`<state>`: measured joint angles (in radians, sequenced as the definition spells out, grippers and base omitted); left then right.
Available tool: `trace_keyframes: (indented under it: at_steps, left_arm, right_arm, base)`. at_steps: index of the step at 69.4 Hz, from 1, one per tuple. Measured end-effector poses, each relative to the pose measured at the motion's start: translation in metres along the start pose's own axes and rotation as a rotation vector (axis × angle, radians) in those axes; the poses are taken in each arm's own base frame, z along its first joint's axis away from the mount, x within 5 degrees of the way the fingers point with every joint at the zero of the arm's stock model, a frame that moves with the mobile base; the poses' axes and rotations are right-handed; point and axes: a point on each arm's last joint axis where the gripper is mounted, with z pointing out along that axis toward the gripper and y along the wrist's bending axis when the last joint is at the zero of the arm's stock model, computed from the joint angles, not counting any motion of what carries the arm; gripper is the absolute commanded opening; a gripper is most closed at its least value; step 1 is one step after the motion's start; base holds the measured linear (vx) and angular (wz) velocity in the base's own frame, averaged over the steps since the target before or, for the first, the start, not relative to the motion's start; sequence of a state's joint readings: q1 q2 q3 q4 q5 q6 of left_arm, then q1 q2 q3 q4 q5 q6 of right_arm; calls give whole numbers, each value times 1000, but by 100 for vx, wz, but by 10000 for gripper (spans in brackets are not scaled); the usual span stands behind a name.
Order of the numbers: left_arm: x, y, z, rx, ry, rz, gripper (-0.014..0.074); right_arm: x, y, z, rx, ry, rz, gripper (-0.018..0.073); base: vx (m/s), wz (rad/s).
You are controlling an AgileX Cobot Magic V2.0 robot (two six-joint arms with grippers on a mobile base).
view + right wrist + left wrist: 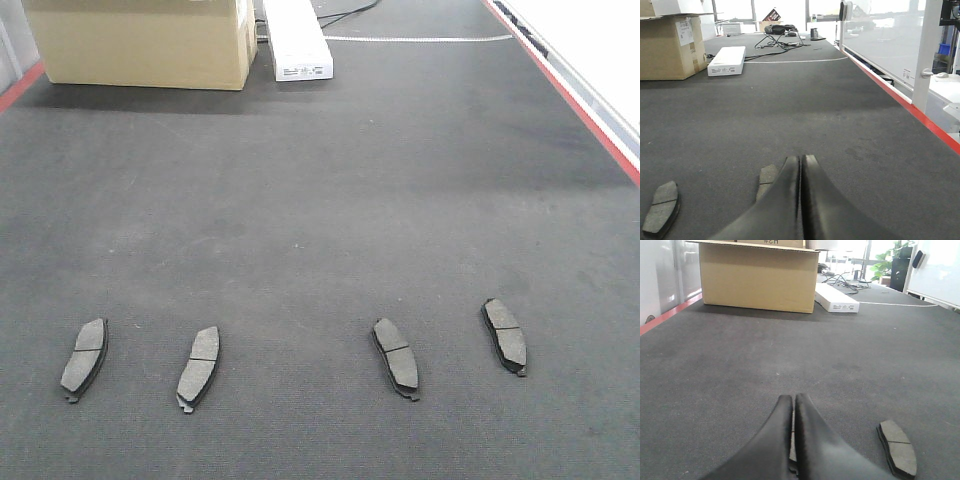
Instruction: Move and align brake pads A on conveyor
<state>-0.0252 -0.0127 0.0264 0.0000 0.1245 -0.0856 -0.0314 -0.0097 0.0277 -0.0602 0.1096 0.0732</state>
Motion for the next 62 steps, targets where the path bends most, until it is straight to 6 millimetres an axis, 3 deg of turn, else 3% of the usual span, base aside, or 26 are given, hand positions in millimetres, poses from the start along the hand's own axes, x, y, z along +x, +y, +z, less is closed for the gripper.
trace_keyframes:
  at_steps: [62]
  left_arm:
    - [0,0,0,0,0,-3,-6]
  right_arm:
    - [0,0,0,1,0,-7,-12]
  base:
    - [0,0]
